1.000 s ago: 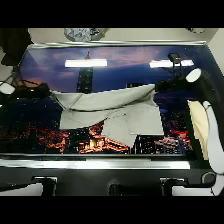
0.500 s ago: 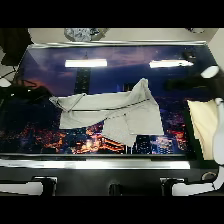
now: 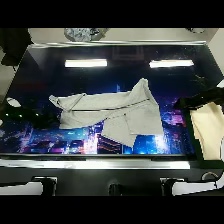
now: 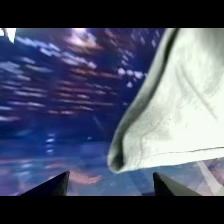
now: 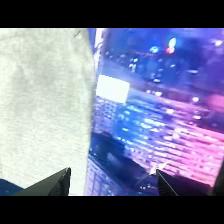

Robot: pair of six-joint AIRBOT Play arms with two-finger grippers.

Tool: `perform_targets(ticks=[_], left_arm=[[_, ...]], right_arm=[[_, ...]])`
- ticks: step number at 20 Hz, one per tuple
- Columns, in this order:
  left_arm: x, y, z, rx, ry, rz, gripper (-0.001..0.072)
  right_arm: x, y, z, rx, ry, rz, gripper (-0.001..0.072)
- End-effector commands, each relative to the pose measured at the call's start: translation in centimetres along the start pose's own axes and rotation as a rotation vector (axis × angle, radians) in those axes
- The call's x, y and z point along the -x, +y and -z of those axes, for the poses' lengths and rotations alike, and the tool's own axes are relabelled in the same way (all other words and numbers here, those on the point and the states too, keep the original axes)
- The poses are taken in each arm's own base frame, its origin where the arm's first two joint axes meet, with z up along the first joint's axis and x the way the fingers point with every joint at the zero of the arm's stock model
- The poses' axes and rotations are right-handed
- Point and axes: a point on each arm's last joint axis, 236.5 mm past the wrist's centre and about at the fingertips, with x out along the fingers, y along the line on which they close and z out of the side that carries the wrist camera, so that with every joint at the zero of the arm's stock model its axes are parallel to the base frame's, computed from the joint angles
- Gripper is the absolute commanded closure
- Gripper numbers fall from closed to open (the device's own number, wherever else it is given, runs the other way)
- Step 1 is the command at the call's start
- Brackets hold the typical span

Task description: Fold the shirts.

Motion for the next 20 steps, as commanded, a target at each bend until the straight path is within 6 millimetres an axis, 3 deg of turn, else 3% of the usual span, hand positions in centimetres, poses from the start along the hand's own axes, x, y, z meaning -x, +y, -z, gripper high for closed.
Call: perform_targets(ticks=[1, 3, 4, 7, 8, 9, 14, 18, 19, 20], left_arm=[[-2.5, -0.7, 0.6, -0.006, -0.005, 0.013, 0.0104], [-2.8, -0.9, -0.3, 0.008, -0.045, 0.004, 0.0149], [-2.9, -1.1, -0.5, 0.002, -0.057, 0.000, 0.0276], [-3.3, -2.0, -0.9, -0.029, -0.072, -0.007, 0.0382], [-3.5, -2.2, -0.7, -0.038, -0.066, -0.008, 0.0585], [-3.6, -2.5, -0.6, -0.045, -0.063, -0.008, 0.0665], [-3.0, -3.0, -0.7, -0.073, -0.080, -0.008, 0.0680], [-2.9, -3.1, -0.8, -0.074, -0.084, -0.007, 0.0680], [-2.9, -3.1, -0.8, -0.074, -0.084, -0.007, 0.0679], [-2.9, -3.1, -0.8, -0.075, -0.085, -0.007, 0.0680]], right_arm=[[-0.3, -0.4, -0.2, -0.007, -0.016, 0.006, 0.0104], [-0.5, -0.6, -0.3, -0.009, -0.022, 0.010, 0.0104], [-0.8, -0.7, -0.2, -0.012, -0.015, 0.006, 0.0101], [-3.0, 0.5, -0.4, 0.014, 0.014, -0.049, 0.0077], [-4.0, 1.0, -0.7, 0.037, 0.021, -0.055, 0.0045], [-5.2, 1.5, -1.4, 0.074, 0.015, -0.049, 0.0030], [-8.3, 2.6, -6.5, 0.125, -0.142, -0.010, 0.0046], [-11.4, 4.2, -6.7, 0.145, -0.116, -0.036, 0.0090], [-12.0, 4.9, -6.8, 0.144, -0.115, -0.053, 0.0137], [-12.5, 5.3, -6.9, 0.149, -0.113, -0.058, 0.0229]])
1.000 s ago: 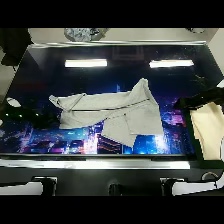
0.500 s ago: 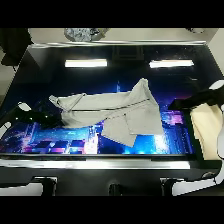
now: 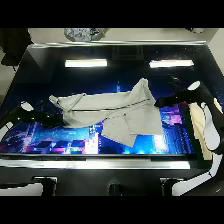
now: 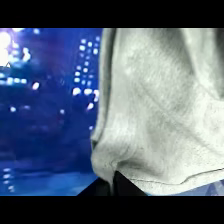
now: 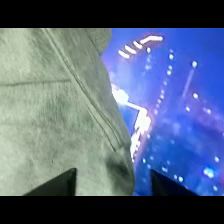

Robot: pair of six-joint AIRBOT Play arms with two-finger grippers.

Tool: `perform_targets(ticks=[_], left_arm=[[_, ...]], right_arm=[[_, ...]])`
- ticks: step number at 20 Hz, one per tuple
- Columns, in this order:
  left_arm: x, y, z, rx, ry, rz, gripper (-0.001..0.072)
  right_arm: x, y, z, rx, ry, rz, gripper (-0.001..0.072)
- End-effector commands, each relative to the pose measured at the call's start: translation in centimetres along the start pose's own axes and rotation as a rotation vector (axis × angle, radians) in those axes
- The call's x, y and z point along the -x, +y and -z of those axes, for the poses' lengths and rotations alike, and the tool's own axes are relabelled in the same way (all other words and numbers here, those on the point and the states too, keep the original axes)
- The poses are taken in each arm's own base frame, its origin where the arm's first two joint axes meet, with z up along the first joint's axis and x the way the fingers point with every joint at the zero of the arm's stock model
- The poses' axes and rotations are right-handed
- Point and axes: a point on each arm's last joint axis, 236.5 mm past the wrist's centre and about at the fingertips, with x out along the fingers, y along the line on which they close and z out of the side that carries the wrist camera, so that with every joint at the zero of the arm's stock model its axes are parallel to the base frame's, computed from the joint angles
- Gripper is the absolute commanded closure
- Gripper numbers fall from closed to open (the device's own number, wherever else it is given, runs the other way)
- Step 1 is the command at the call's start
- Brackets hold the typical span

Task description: Fold the shirts.

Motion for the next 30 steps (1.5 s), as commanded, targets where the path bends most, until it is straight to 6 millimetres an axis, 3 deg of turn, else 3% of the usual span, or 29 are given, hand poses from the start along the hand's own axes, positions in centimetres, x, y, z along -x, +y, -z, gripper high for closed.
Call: perform_targets(ticks=[1, 2, 4, 5, 7, 9, 10, 11, 13, 14, 15, 16, 18, 21, 23, 25, 27, 30], left_arm=[[0.2, -0.3, -0.1, -0.002, -0.007, 0.009, 0.0680], [0.6, -0.5, -0.6, -0.011, -0.018, 0.009, 0.0680], [3.1, -1.3, -2.8, -0.060, -0.082, 0.015, 0.0682], [5.6, -2.2, -4.7, -0.088, -0.154, 0.015, 0.0683], [14.4, -5.4, -9.6, -0.178, -0.405, 0.013, 0.0684], [28.1, -10.8, -12.4, -0.309, -0.743, 0.006, 0.0683], [35.3, -13.7, -12.0, -0.373, -0.909, 0.007, 0.0683], [42.9, -17.0, -10.1, -0.435, -1.086, 0.012, 0.0683], [55.2, -21.1, -3.6, -0.491, -1.385, 0.007, 0.0683], [59.1, -22.3, 0.0, -0.490, -1.492, 0.017, 0.0683], [61.7, -23.3, 3.7, -0.482, -1.571, 0.062, 0.0682], [62.8, -23.9, 6.5, -0.471, -1.608, 0.102, 0.0683], [63.1, -24.2, 10.8, -0.477, -1.643, 0.130, 0.0682], [63.6, -23.3, 14.3, -0.474, -1.705, 0.092, 0.0683], [64.1, -23.2, 15.0, -0.475, -1.731, 0.079, 0.0683], [63.9, -22.8, 14.3, -0.466, -1.721, 0.062, 0.0683], [62.4, -22.2, 12.0, -0.451, -1.652, 0.039, 0.0683], [56.1, -19.6, 5.0, -0.388, -1.388, -0.028, 0.0682]], right_arm=[[-2.0, 1.2, -0.9, 0.019, -0.018, -0.010, 0.0419], [-1.8, 1.2, -1.4, 0.024, -0.030, -0.005, 0.0666], [0.2, 1.1, -3.4, 0.093, -0.070, 0.023, 0.0671], [2.5, 1.5, -5.0, 0.158, -0.106, 0.042, 0.0671], [9.4, 2.4, -9.0, 0.275, -0.226, 0.124, 0.0671], [20.2, 4.6, -13.3, 0.370, -0.429, 0.262, 0.0671], [26.9, 6.7, -15.0, 0.420, -0.560, 0.344, 0.0672], [34.1, 9.6, -15.8, 0.474, -0.699, 0.438, 0.0672], [47.5, 15.8, -14.1, 0.575, -0.940, 0.650, 0.0671], [53.0, 18.9, -12.1, 0.615, -1.041, 0.757, 0.0671], [57.7, 22.1, -9.3, 0.648, -1.134, 0.848, 0.0671], [60.9, 24.6, -6.8, 0.662, -1.201, 0.905, 0.0671], [65.2, 28.0, -1.8, 0.650, -1.287, 0.994, 0.0671], [68.6, 30.2, 2.7, 0.636, -1.351, 1.106, 0.0670], [69.4, 30.9, 3.8, 0.637, -1.366, 1.132, 0.0670], [68.9, 30.5, 3.6, 0.624, -1.353, 1.112, 0.0670], [67.0, 28.9, 2.3, 0.599, -1.285, 1.071, 0.0670], [61.1, 23.7, -1.5, 0.498, -1.102, 0.936, 0.0670]])
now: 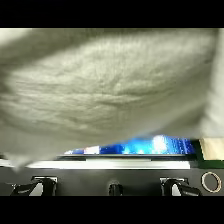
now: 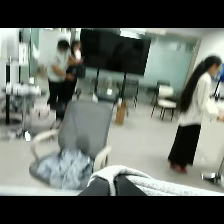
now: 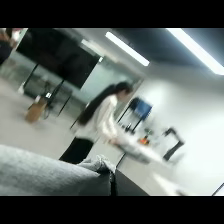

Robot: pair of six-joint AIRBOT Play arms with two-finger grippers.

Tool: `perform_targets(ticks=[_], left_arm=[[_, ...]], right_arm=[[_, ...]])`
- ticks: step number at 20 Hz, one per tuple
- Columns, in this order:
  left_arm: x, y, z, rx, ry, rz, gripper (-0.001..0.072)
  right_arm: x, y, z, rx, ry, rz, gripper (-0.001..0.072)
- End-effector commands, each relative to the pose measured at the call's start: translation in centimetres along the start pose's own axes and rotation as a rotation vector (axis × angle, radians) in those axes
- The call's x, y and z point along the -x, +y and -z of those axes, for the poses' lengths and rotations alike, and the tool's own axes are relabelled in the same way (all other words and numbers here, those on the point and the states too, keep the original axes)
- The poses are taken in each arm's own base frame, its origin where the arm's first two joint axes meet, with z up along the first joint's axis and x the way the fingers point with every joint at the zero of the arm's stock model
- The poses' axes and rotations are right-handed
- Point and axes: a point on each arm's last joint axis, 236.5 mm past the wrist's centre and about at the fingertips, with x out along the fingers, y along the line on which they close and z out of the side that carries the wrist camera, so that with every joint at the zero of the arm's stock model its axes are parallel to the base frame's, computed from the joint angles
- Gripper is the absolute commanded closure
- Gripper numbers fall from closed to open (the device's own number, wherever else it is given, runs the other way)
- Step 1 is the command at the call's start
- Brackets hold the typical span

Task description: Fold the shirts.

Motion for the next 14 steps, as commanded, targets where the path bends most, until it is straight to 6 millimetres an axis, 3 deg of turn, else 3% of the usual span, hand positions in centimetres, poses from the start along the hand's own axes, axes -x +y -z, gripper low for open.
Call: perform_targets(ticks=[1, 3, 5, 8, 10, 12, 14], left_arm=[[-6.3, 3.3, 8.9, 0.033, 0.318, -0.045, 0.0681], [-11.4, 5.6, 16.9, 0.058, 0.544, -0.052, 0.0681], [-15.5, 7.4, 26.3, 0.074, 0.768, -0.043, 0.0681], [-18.4, 9.7, 41.0, 0.145, 1.082, -0.055, 0.0681], [-19.6, 11.4, 49.3, 0.194, 1.230, -0.074, 0.0681], [-21.4, 11.9, 54.7, 0.237, 1.274, -0.054, 0.0681], [-23.2, 12.2, 57.8, 0.251, 1.265, -0.030, 0.0681]], right_arm=[[-5.6, 3.8, 6.9, -0.090, 0.210, -0.136, 0.0670], [-11.1, 8.5, 12.9, -0.135, 0.344, -0.287, 0.0671], [-15.1, 16.2, 20.8, -0.176, 0.523, -0.529, 0.0671], [-16.3, 29.2, 34.0, -0.208, 0.875, -0.851, 0.0671], [-17.4, 36.8, 40.0, -0.214, 0.966, -0.950, 0.0671], [-19.3, 41.4, 44.7, -0.278, 1.003, -0.918, 0.0670], [-21.3, 43.2, 47.4, -0.357, 1.001, -0.836, 0.0670]])
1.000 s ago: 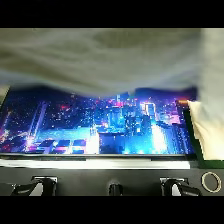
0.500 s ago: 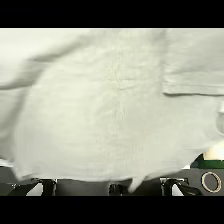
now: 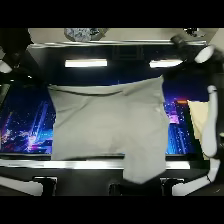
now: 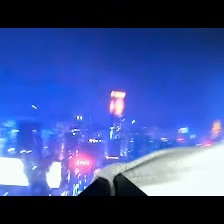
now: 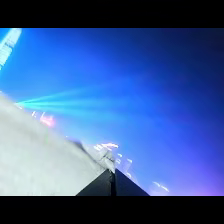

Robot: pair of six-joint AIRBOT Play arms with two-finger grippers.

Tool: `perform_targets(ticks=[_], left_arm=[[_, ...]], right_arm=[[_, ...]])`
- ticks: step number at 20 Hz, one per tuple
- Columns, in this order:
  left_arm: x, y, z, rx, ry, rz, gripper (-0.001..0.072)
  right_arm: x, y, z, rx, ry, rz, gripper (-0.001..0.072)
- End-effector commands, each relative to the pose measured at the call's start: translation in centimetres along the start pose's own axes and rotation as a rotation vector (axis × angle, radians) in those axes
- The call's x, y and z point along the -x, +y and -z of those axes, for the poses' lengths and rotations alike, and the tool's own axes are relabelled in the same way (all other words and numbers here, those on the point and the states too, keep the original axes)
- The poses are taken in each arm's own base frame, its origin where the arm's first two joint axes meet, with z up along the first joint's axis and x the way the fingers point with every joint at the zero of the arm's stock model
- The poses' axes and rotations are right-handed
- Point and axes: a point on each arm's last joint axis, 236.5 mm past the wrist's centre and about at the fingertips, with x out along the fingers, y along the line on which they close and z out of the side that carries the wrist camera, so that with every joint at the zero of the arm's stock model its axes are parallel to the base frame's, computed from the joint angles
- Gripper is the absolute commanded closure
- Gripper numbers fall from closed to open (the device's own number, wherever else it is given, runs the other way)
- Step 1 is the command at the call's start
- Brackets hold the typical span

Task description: Fold the shirts.

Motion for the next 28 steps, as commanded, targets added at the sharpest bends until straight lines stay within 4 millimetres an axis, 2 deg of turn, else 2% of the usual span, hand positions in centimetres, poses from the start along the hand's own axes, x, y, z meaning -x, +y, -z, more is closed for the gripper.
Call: perform_targets(ticks=[1, 3, 6, 8, 10, 11, 13, 15, 16, 20, 26, 27, 28], left_arm=[[-8.2, 1.3, 0.5, 0.027, 0.058, 0.043, 0.0681], [-8.9, 1.7, -0.5, 0.017, 0.018, 0.036, 0.0681], [-7.1, 1.8, -1.0, -0.067, 0.023, 0.040, 0.0680], [-5.5, 1.9, 1.1, -0.071, 0.126, 0.057, 0.0680], [-4.6, 2.3, 5.5, -0.059, 0.313, 0.078, 0.0681], [-4.2, 2.7, 7.5, -0.056, 0.403, 0.077, 0.0681], [-3.9, 3.7, 10.6, -0.047, 0.527, 0.054, 0.0681], [-4.1, 3.8, 12.6, -0.014, 0.594, 0.060, 0.0681], [-4.2, 3.6, 13.5, 0.001, 0.625, 0.066, 0.0682], [-3.9, 3.7, 16.3, 0.014, 0.734, 0.067, 0.0682], [-4.4, 4.4, 17.2, 0.029, 0.766, 0.044, 0.0681], [-4.5, 4.4, 16.9, 0.028, 0.757, 0.045, 0.0604], [-4.3, 4.3, 16.7, 0.029, 0.751, 0.045, 0.0286]], right_arm=[[-8.7, -1.0, 0.8, -0.107, -0.020, 0.010, 0.0670], [-8.6, -2.1, -0.2, -0.098, -0.064, 0.053, 0.0670], [-6.2, -1.7, 0.3, -0.053, -0.012, 0.056, 0.0670], [-3.6, -0.4, 3.0, 0.018, 0.124, 0.020, 0.0669], [-1.3, 1.7, 8.1, 0.029, 0.354, -0.065, 0.0669], [-1.1, 2.4, 9.9, 0.023, 0.424, -0.098, 0.0670], [-2.1, 3.3, 12.2, 0.008, 0.490, -0.138, 0.0670], [-3.1, 4.4, 15.0, -0.012, 0.582, -0.193, 0.0670], [-3.6, 4.6, 15.7, -0.010, 0.601, -0.206, 0.0670], [-5.5, 3.7, 14.8, -0.009, 0.542, -0.170, 0.0670], [-6.0, 4.3, 16.4, -0.047, 0.603, -0.197, 0.0669], [-6.2, 4.2, 16.2, -0.070, 0.596, -0.184, 0.0635], [-6.4, 3.9, 15.7, -0.088, 0.573, -0.165, 0.0387]])
